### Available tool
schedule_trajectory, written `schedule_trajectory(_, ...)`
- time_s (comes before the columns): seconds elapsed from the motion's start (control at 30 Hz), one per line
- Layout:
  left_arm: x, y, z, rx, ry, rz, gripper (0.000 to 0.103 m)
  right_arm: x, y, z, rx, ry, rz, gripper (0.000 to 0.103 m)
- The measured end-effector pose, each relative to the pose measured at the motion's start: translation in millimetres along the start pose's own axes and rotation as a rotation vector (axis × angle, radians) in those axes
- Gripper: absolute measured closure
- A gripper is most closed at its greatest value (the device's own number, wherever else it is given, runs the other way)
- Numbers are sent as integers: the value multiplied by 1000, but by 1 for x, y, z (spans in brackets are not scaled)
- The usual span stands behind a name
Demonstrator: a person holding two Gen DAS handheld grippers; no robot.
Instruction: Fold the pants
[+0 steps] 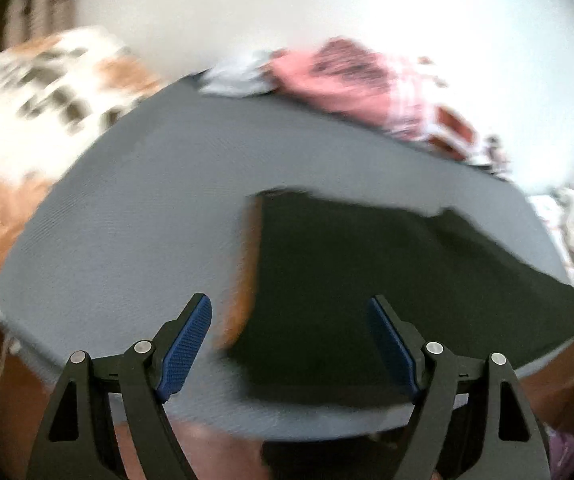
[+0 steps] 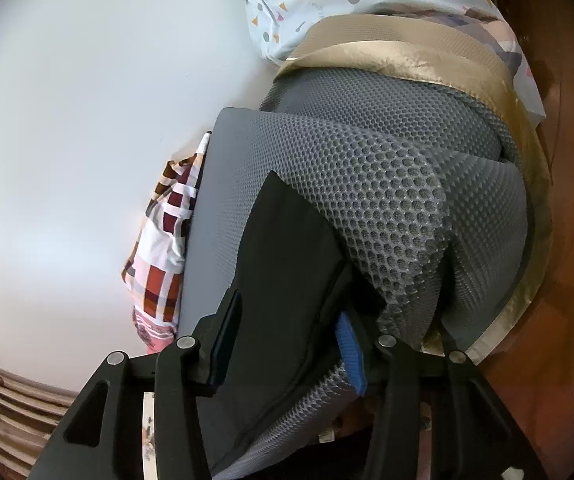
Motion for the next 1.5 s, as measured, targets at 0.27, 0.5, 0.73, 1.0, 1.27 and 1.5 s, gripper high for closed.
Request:
schedule_trajectory(0.27,-20,-2,-42,-97,-87,-90,29,-2,1,0,3,21,1,58)
schedule_trajectory(0.5,6,15,-49,-141,-150,-223,45,-5,3,-1,13,24,-23,57)
schedule_trajectory(0.73,28,13,-35,-146,-89,-136,81,-7,4,-3,19,20,-30,55)
schedule_trajectory(1.0,19,-3,-13,-69,-75,-59,83,-8,4,-3,16,3,-33,54)
schedule_trajectory(1.27,10,20,-28,-115,-124,-49,83,-7,3,-4,3,5,-19,54)
schedule_trajectory(1.5,11,20,-26,-121,-112,-45,74,-6,3,0,-30,26,15,43)
Point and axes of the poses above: each gripper's, at about its wrist camera, not at the fingertips, and y roughly the way its jaws point, x to its right, z to its top, the point moved 3 cm from there along y, roughly the way its jaws point, and after that the axes turned 15 degrees about y, right-handed, at the moved point
